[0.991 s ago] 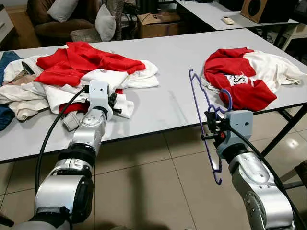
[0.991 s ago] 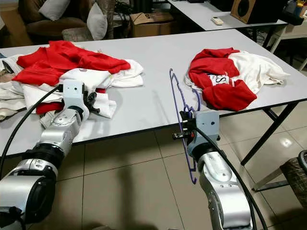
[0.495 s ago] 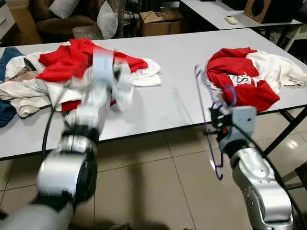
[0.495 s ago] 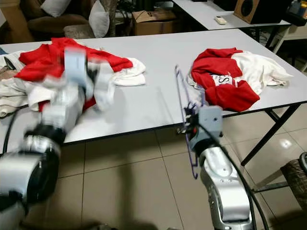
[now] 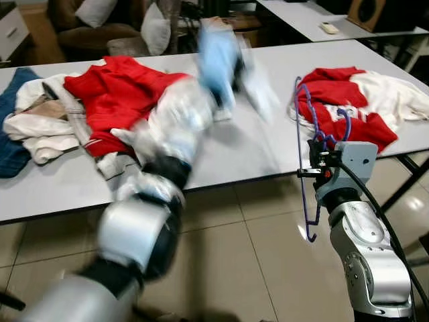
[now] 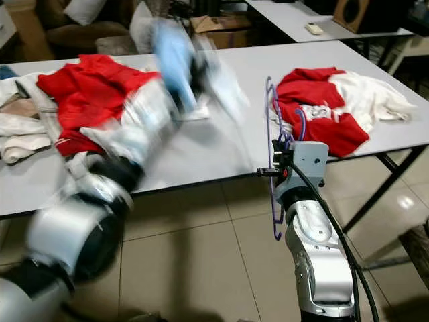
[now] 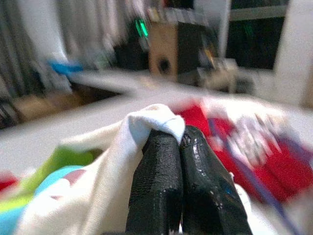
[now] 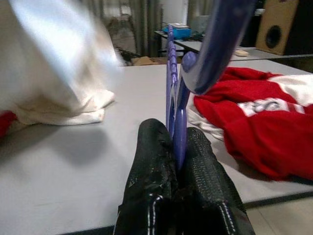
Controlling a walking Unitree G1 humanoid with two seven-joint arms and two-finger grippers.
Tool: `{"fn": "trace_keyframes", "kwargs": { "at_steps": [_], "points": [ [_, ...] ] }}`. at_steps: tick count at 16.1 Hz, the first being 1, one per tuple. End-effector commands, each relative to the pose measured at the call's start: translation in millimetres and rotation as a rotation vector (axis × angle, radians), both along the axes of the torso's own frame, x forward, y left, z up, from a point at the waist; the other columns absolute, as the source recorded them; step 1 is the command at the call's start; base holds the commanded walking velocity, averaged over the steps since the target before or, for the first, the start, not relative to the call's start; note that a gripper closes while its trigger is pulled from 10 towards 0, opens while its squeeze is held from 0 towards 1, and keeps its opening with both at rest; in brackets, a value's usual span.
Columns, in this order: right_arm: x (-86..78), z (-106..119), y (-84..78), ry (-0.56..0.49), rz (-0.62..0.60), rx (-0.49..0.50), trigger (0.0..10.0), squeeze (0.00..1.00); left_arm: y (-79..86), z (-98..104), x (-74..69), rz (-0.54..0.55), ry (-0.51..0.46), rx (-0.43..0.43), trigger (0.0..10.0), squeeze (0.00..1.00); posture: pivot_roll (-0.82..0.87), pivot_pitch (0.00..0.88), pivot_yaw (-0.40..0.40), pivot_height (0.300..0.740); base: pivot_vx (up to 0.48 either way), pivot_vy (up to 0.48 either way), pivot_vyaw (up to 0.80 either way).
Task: Hang hanger
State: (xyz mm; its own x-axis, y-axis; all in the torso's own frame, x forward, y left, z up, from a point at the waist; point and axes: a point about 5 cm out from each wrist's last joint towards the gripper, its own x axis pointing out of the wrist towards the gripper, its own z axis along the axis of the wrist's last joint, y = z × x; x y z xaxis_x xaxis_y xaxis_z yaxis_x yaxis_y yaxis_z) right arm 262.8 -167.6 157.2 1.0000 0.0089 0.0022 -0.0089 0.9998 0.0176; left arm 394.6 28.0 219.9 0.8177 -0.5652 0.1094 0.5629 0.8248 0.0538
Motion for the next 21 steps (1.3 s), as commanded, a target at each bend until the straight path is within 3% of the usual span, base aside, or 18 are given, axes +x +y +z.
{"fn": "trace_keyframes", "kwargs": {
  "at_steps": [1,2,3,4,6,7,11,12,14,15,16,20,21],
  "points": [
    [-2.0,0,-4.1,-0.006,-0.030,0.010,10.0,0.00,-12.5,-17,-6.6,-0.076,0.056,0.073,0.0,0.00,-0.18,0.000,0.041,0.740,0.000,0.000,0.00],
    [-2.6,-3,-2.5,0.004,-0.027,0.011,10.0,0.00,-23.5,-45,-17.1,-0.143,0.134,0.153,4.3,0.00,-0.18,0.000,0.041,0.740,0.000,0.000,0.00],
    [-3.3,-5,-0.7,0.009,-0.022,0.010,10.0,0.00,-24.2,-57,-20.1,-0.128,0.168,0.182,10.0,0.00,-0.18,0.000,0.042,0.740,0.000,0.000,0.00],
    [-5.0,-6,3.2,0.015,-0.013,0.013,10.0,0.00,-20.5,-79,-26.3,-0.137,0.265,0.173,10.0,1.00,-0.18,0.000,0.044,0.740,0.000,0.000,0.00],
    [-5.6,-7,3.5,0.019,-0.013,0.016,10.0,0.00,-18.1,-80,-27.1,-0.174,0.280,0.168,10.0,1.00,-0.18,0.000,0.044,0.740,0.000,0.000,0.00],
    [-5.8,-7,3.7,0.021,-0.011,0.016,10.0,0.00,-18.9,-72,-27.0,-0.245,0.271,0.147,10.0,1.00,-0.18,0.000,0.042,0.740,0.000,0.000,0.00],
    [-4.1,-5,-1.3,0.016,-0.013,0.022,10.0,0.00,-12.1,-58,-30.2,-0.394,0.203,0.191,10.0,1.00,-0.17,0.000,0.034,0.740,0.000,0.000,0.00],
    [-3.8,-6,-3.3,0.021,-0.012,0.021,10.0,0.00,2.4,-44,-28.3,-0.386,0.163,0.131,10.0,1.00,-0.15,0.000,0.023,0.740,0.000,0.000,0.00],
    [-3.6,-6,-3.5,0.024,-0.009,0.023,10.0,0.00,13.9,-35,-24.0,-0.331,0.194,0.033,10.0,1.00,-0.14,0.000,0.019,0.740,0.000,0.000,0.00],
    [-4.4,-9,-2.6,0.031,-0.002,0.025,10.0,0.00,36.7,-27,-19.3,-0.262,0.210,-0.044,10.0,1.00,-0.14,0.000,0.020,0.740,0.000,0.000,0.00],
    [-6.1,-11,-2.9,0.039,-0.003,0.026,10.0,0.00,59.6,-25,-19.3,-0.216,0.210,-0.050,10.0,1.00,-0.14,0.000,0.023,0.740,0.000,0.000,0.00],
    [-6.0,-9,-6.4,0.035,-0.005,0.015,10.0,0.00,90.8,-40,-29.1,-0.194,0.175,0.234,10.0,1.00,-0.16,0.000,0.024,0.740,0.000,0.000,0.00],
    [-5.5,-8,-7.5,0.032,-0.004,0.011,10.0,0.00,97.0,-42,-28.9,-0.170,0.168,0.284,10.0,0.93,-0.16,0.000,0.021,0.740,0.000,0.000,0.00]
  ]
}}
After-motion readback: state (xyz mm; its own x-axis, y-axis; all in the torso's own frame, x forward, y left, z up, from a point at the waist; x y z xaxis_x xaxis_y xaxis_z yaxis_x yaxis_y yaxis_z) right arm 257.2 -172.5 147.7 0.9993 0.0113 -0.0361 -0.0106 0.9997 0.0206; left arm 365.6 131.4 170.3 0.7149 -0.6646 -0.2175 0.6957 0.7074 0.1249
